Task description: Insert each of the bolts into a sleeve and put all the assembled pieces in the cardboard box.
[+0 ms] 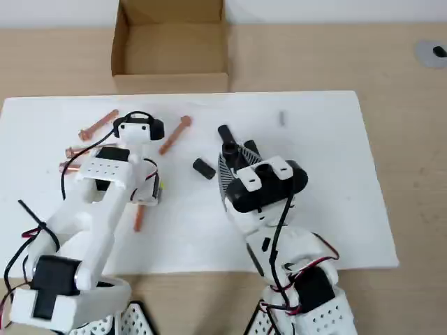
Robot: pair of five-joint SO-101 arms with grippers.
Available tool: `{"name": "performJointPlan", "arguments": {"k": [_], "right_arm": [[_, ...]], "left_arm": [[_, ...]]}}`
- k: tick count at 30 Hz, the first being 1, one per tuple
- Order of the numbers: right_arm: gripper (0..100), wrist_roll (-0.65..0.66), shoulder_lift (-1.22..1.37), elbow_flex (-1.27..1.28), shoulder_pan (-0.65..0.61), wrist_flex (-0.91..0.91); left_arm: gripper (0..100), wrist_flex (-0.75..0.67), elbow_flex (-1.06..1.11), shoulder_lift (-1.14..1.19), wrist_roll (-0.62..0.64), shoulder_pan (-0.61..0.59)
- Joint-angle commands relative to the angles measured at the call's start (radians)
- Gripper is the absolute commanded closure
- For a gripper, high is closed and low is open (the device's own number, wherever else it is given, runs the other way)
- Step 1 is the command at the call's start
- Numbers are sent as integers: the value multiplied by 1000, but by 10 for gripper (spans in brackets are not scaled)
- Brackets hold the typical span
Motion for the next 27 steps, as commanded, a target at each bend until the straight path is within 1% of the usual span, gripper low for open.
{"name": "performJointPlan", "arguments": {"k": [1, 9, 11, 13, 16, 19, 22, 25, 27], "right_arm": [[989, 3, -114, -74, 5, 0], [989, 3, -114, -74, 5, 0], [989, 3, -114, -74, 5, 0], [989, 3, -114, -74, 5, 0], [989, 3, -114, -74, 5, 0], [989, 3, -114, -74, 5, 0], [989, 3, -114, -76, 5, 0], [989, 3, -114, -76, 5, 0], [989, 3, -114, -76, 5, 0]], "left_arm": [[989, -66, -15, 47, -6, -26], [990, -49, -46, 41, -6, -123], [990, 17, -103, 35, -6, -129], [990, 112, -183, 1, -6, -120], [990, 253, -295, -87, -6, -69], [990, 382, -381, -193, -52, 11], [990, 473, -439, -286, -68, 63], [991, 534, -502, -361, -60, 71], [991, 551, -545, -421, -25, 64]]}}
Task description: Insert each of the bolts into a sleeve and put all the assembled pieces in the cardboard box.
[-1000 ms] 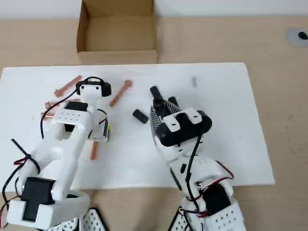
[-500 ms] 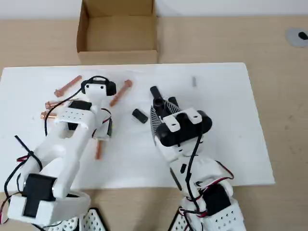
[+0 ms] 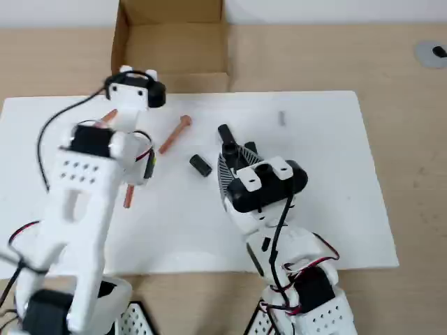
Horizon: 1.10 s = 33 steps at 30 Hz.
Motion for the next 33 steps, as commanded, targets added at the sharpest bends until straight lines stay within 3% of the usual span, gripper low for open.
{"name": "performJointPlan", "arguments": {"k": [1, 8, 12, 20, 25, 33], "right_arm": [[989, 3, -114, -76, 5, 0], [989, 3, -114, -76, 5, -77], [989, -25, -114, -70, -13, -178], [989, -32, -128, 8, -220, -164], [989, -25, -185, 125, -349, -169], [989, 32, -166, 165, -389, -252]], "left_arm": [[991, 32, -121, -142, 57, -2], [992, -21, -213, -599, 209, 28], [993, -129, -2, -874, 210, 95], [993, -307, 511, -1382, 133, 100], [993, -394, 649, -1372, 124, 98], [993, -763, 799, -1382, 129, 60]]}}
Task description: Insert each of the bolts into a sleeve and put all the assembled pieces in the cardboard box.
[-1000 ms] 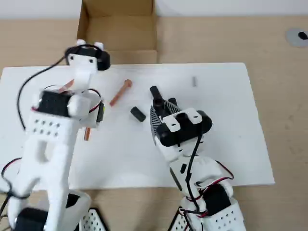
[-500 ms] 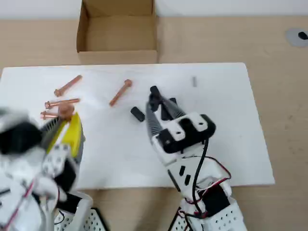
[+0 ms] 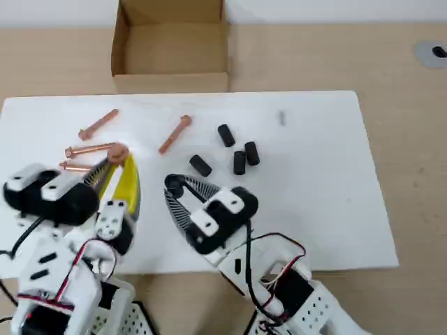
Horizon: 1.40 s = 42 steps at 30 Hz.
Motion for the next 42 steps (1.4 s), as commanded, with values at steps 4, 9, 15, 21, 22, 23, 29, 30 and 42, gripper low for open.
{"name": "performJointPlan", "arguments": {"k": [4, 9, 15, 21, 22, 23, 29, 30, 42], "right_arm": [[989, 5, -166, -2, -30, -35], [989, 3, -165, -2, -81, -32], [989, 3, -165, -2, -101, -32], [989, 3, -165, -2, -99, -32], [989, 3, -165, -2, -99, -32], [989, 3, -165, -2, -99, -32], [989, 3, -165, -2, -99, -31], [989, 3, -165, -2, -99, -31], [989, 3, -165, -2, -99, -31]], "left_arm": [[994, -198, 51, -8, 15, -15], [994, -236, 46, -5, 135, -15], [994, -213, 34, -5, 153, 121], [995, -52, -58, -5, 153, 250], [995, -31, -68, -5, 153, 247], [995, -12, -75, -5, 152, 247], [995, 46, -103, -5, 149, 166], [995, 48, -103, -5, 149, 150], [995, 51, -94, -5, 152, 137]]}}
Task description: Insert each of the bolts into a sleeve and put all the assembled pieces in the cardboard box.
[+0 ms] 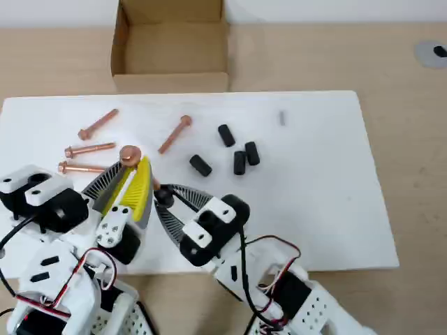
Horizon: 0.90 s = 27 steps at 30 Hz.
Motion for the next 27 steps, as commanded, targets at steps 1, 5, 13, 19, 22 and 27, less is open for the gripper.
{"name": "performJointPlan", "arguments": {"k": [1, 5, 13, 19, 22, 27], "right_arm": [[989, 2, -165, -2, -25, -28], [989, 0, -165, -2, -25, -29], [989, 0, -165, -2, -15, -29], [989, 0, -165, -2, -15, -29], [989, 0, -165, -2, -15, -29], [989, 0, -165, -1, -15, -29]], "left_arm": [[995, 3, -40, -5, 3, -8], [995, 3, -40, -5, 2, -8], [995, 5, -48, -5, 5, -6], [995, 5, -49, -5, 5, -6], [995, 6, -44, -5, 5, 0], [995, 57, -40, -5, 3, 78]]}}
